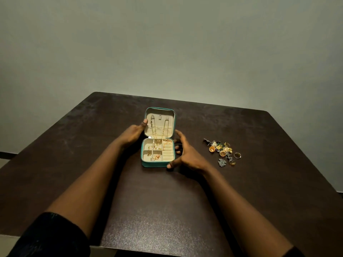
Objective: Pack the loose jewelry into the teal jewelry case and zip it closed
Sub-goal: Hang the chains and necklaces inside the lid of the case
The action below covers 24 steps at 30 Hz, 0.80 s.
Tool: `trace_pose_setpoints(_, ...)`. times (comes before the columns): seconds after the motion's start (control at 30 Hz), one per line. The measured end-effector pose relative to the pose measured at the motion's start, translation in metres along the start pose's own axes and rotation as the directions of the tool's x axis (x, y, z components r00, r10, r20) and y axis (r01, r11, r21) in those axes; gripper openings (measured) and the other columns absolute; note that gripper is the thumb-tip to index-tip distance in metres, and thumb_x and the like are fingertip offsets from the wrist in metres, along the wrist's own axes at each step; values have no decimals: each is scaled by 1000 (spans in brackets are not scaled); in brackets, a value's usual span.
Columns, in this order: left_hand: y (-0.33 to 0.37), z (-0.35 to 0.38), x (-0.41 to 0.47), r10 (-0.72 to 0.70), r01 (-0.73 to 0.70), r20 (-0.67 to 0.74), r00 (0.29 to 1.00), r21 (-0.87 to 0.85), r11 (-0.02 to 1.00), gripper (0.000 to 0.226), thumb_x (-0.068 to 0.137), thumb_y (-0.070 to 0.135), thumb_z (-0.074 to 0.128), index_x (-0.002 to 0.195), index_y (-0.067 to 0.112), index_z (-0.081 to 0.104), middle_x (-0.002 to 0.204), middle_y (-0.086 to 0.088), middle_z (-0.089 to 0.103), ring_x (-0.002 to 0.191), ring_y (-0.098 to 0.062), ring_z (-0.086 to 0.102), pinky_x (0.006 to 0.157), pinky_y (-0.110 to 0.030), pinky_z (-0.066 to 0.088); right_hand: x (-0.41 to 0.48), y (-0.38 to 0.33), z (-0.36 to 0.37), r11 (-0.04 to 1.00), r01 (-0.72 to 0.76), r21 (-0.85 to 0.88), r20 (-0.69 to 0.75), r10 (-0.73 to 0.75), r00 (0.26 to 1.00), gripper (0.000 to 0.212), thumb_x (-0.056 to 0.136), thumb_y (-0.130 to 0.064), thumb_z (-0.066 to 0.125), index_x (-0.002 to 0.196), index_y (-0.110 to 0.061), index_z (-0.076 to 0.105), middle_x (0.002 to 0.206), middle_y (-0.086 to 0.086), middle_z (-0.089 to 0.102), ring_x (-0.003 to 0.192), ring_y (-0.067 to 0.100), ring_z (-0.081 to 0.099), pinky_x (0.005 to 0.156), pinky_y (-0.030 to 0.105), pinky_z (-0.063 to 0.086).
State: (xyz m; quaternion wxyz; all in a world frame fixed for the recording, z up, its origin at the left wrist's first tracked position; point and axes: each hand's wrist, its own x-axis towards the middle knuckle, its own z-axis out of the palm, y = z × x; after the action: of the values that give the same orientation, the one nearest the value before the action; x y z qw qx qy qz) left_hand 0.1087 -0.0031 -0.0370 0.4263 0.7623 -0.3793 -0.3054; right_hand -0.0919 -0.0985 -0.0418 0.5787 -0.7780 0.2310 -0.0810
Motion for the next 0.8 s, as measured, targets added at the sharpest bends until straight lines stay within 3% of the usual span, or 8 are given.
trace_pose_setpoints(0.07, 2, 6, 1, 4, -8, -33, 999, -129, 992, 49, 100, 39, 31, 119, 5, 59, 107, -6, 65, 95, -17, 63, 69, -18, 50, 1, -1, -1, 1000, 0, -18, 14, 1, 1000, 117, 61, 15, 74, 147, -27, 7, 112, -11, 43, 113, 13, 43, 107, 36, 40)
trace_pose_setpoints(0.17, 5, 14, 6, 2, -31, -103, 995, -277, 960, 38, 102, 26, 34, 125, 3, 53, 105, -8, 64, 82, -9, 62, 60, -15, 51, 4, 0, -3, 998, -10, -56, 24, 12, 1000, 117, 61, 9, 77, 147, -29, 8, 133, 3, 37, 123, 18, 39, 110, 37, 36)
trace_pose_setpoints(0.27, 6, 22, 12, 9, -62, -186, 982, -278, 959, 34, 102, 20, 34, 130, 5, 48, 107, -8, 59, 78, -8, 59, 62, -19, 49, 9, 3, -4, 996, -9, -85, 19, 10, 1000, 110, 61, 1, 82, 146, -26, 17, 142, 8, 33, 126, 19, 38, 108, 30, 36)
trace_pose_setpoints(0.43, -5, 30, 21, 23, -95, -268, 963, -255, 962, 32, 101, 17, 37, 122, 0, 55, 87, 2, 62, 75, -9, 57, 68, -25, 46, 13, 4, -3, 999, 14, -39, -16, -15, 1000, 81, 71, -11, 78, 139, -18, 33, 137, 6, 40, 117, 13, 44, 85, 12, 42)
trace_pose_setpoints(0.5, -8, 31, 21, 30, -102, -293, 956, -232, 967, 31, 100, 18, 38, 119, 3, 57, 89, -1, 63, 80, -16, 58, 73, -33, 47, 15, 2, 0, 999, 42, -21, -101, -44, 994, 59, 80, -20, 71, 132, -16, 43, 129, 5, 45, 109, 12, 48, 77, 9, 44)
trace_pose_setpoints(0.6, -10, 35, 20, 51, -122, -338, 940, -190, 974, 31, 100, 20, 39, 121, 7, 58, 106, -11, 65, 91, -21, 59, 81, -39, 49, 25, -2, 6, 990, 75, -120, -322, -110, 940, 33, 86, -26, 65, 117, -14, 59, 113, 4, 46, 102, 16, 52, 77, 17, 45)
trace_pose_setpoints(0.7, -12, 37, 19, 80, -124, -364, 928, -101, 987, 33, 100, 20, 39, 126, 10, 56, 110, -11, 65, 89, -18, 58, 75, -34, 45, 45, -2, 9, 920, 16, -392, -482, -220, 848, 26, 89, -20, 61, 112, -10, 67, 106, 4, 45, 97, 16, 48, 77, 20, 39)
trace_pose_setpoints(0.8, -13, 38, 19, 85, -117, -367, 926, -66, 991, 35, 100, 21, 39, 131, 13, 52, 105, -2, 62, 90, -16, 56, 74, -29, 42, 66, -4, 12, 861, -76, -504, -591, -279, 757, 25, 91, -20, 56, 108, -6, 68, 104, 5, 47, 93, 13, 40, 75, 24, 35)
